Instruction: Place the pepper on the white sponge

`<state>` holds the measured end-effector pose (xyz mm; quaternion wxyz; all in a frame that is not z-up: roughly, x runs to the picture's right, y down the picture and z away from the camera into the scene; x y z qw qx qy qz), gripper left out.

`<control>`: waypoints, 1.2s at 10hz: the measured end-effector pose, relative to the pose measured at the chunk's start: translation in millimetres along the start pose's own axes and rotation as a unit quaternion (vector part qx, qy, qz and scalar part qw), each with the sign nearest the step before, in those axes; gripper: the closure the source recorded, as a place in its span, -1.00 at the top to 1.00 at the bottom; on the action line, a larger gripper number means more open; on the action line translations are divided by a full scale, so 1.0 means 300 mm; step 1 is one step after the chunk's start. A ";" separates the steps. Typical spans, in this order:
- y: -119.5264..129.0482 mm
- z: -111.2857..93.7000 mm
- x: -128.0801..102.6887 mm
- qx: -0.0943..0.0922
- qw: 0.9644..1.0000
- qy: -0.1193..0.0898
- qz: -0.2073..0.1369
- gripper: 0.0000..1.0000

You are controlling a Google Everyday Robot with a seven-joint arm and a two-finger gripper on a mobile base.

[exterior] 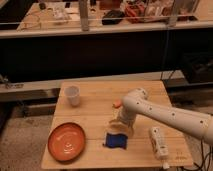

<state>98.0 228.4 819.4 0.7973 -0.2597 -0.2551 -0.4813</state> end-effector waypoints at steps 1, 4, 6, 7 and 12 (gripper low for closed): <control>-0.005 -0.002 0.000 -0.002 1.000 0.002 0.004 0.60; 0.036 -0.059 0.085 -0.018 0.999 0.017 0.035 0.60; 0.147 -0.095 0.178 -0.026 0.998 0.021 0.061 0.60; 0.209 -0.112 0.226 -0.027 0.997 0.021 0.073 0.60; 0.378 -0.188 0.443 0.023 0.994 0.012 0.106 0.60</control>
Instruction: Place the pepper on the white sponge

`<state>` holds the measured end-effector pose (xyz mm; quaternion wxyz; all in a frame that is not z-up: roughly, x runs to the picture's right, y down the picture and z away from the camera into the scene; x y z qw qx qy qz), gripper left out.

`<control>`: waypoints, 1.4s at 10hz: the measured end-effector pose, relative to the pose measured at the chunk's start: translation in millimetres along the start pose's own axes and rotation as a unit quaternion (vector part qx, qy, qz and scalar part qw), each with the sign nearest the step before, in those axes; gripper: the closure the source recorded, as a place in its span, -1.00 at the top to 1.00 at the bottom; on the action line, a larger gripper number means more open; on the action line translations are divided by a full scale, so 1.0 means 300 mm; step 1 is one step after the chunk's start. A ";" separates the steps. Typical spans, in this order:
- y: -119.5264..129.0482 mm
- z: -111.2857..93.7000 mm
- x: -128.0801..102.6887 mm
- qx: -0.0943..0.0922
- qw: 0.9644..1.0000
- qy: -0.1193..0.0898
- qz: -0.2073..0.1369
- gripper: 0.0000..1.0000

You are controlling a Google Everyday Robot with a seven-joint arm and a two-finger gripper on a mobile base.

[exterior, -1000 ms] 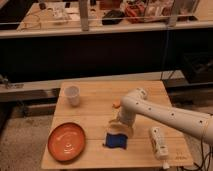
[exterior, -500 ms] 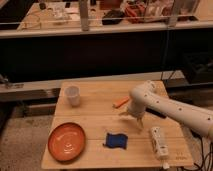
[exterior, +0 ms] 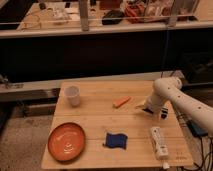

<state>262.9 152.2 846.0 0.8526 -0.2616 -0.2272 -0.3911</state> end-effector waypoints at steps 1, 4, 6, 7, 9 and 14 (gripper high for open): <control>-0.029 -0.027 0.031 0.008 1.000 0.004 0.001 0.60; -0.159 -0.089 0.035 0.014 1.000 0.022 -0.003 0.60; -0.364 -0.136 0.002 0.008 0.999 0.036 -0.010 0.60; -0.446 -0.145 -0.004 0.004 0.999 0.038 -0.013 0.60; -0.638 -0.152 0.030 -0.007 0.999 0.037 -0.014 0.60; -0.738 -0.040 0.048 -0.023 1.000 0.005 -0.014 0.60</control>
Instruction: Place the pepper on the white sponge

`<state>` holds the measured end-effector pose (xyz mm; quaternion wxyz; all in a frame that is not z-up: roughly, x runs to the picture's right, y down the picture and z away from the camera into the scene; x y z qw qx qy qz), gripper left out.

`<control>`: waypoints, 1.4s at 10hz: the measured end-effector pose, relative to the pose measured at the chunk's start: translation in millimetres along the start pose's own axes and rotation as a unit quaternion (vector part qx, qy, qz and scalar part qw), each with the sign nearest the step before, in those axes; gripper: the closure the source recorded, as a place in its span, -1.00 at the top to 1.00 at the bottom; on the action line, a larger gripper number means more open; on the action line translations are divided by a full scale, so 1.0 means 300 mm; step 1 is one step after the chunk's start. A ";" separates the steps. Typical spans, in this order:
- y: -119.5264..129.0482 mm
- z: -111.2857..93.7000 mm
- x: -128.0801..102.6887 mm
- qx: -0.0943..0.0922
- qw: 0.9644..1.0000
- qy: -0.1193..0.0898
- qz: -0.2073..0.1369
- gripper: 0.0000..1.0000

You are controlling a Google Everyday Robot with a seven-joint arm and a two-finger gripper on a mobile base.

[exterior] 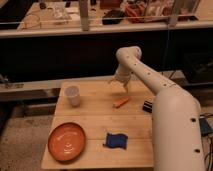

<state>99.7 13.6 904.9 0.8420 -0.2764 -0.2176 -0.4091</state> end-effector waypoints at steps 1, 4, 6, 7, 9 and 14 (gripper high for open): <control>0.027 0.028 -0.034 -0.004 1.000 -0.008 -0.001 0.60; 0.080 0.091 -0.115 -0.019 1.000 -0.020 -0.002 0.60; 0.073 0.133 -0.139 -0.028 0.999 -0.025 -0.005 0.60; 0.072 0.155 -0.133 -0.031 0.999 -0.028 0.000 0.60; 0.081 0.199 -0.113 -0.035 0.999 -0.039 0.014 0.60; 0.074 0.277 -0.127 -0.037 0.998 -0.052 0.017 -0.20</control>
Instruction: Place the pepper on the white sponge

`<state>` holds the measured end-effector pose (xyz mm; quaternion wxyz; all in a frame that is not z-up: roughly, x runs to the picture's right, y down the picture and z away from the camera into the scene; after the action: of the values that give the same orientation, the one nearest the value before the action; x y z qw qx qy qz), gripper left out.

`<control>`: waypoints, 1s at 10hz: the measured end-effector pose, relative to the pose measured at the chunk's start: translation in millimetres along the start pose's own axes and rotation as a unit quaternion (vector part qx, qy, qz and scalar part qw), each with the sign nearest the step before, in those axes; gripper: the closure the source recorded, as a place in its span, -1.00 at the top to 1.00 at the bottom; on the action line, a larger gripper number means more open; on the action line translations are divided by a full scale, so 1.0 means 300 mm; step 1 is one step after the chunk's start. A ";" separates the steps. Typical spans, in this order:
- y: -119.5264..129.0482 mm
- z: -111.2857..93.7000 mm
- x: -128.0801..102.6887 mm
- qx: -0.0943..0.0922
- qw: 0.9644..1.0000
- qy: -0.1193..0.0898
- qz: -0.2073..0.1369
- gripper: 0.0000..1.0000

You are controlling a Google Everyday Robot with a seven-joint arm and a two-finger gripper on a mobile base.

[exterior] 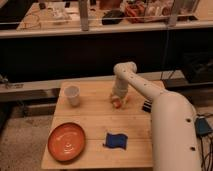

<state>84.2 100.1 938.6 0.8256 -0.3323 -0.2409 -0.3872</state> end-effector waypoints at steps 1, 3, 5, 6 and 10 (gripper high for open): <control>0.001 0.006 -0.002 -0.003 1.000 0.001 0.000 -0.40; 0.005 0.012 -0.020 -0.010 1.000 0.005 -0.006 -0.77; 0.036 -0.005 -0.079 -0.005 1.000 0.002 -0.021 -1.00; 0.057 -0.031 -0.110 0.000 1.000 0.011 -0.027 -1.00; 0.269 -0.195 -0.383 0.027 0.996 0.054 -0.067 -1.00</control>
<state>89.7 150.8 795.3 0.8185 -0.2712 -0.2277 -0.4523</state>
